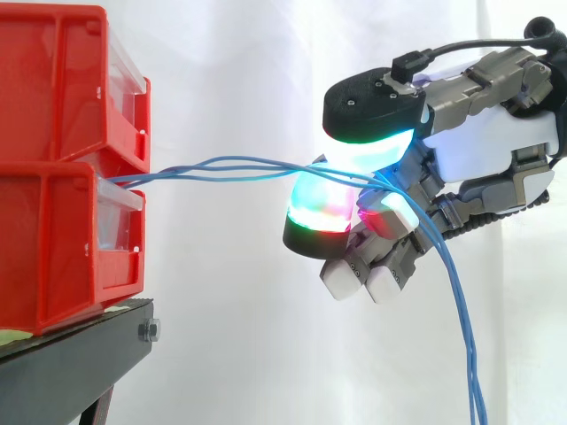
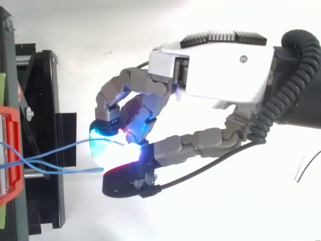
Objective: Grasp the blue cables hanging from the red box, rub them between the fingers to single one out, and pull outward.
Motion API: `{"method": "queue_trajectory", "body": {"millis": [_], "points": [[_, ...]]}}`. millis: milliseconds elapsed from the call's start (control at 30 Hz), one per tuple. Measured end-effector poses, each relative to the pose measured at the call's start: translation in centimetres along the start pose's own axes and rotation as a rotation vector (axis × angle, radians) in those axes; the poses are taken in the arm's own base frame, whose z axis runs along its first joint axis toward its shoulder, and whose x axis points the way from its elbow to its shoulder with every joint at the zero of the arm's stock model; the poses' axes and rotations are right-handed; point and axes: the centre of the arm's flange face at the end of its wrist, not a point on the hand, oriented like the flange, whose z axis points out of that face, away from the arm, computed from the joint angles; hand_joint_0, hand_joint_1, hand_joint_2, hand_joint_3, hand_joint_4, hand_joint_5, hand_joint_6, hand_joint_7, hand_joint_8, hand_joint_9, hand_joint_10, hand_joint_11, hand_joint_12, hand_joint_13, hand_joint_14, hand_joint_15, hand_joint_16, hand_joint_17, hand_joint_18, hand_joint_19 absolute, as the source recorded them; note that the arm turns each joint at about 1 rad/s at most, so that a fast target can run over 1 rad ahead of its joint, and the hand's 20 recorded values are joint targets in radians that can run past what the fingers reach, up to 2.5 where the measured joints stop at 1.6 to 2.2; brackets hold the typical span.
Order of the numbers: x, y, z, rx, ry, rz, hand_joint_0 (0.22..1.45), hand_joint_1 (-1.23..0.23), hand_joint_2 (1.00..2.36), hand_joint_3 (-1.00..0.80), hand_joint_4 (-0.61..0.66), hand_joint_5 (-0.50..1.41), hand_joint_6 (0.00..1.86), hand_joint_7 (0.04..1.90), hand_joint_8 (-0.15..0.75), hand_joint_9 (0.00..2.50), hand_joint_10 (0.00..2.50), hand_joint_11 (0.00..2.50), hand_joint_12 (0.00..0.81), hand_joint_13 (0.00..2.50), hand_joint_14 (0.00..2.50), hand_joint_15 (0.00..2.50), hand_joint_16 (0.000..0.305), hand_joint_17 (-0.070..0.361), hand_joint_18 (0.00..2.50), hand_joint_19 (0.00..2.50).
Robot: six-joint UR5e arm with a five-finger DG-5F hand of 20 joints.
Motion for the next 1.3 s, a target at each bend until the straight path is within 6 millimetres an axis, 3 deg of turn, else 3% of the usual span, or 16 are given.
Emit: {"method": "queue_trajectory", "body": {"millis": [333,1300], "points": [[-0.4,0.7,-0.4,-0.007,-0.013,-0.011,0.64,-0.80,1.01,0.00,0.11,-0.12,0.92,0.84,0.449,1.26,0.01,0.88,0.441,0.84,0.01,0.35,0.059,0.133,0.89,0.32],[-1.7,1.4,-0.9,0.027,-0.120,-0.310,0.63,-0.79,1.01,-0.02,0.13,-0.13,0.92,0.83,0.446,1.24,0.01,0.86,0.444,0.83,0.01,0.35,0.059,0.133,0.88,0.32]]}}
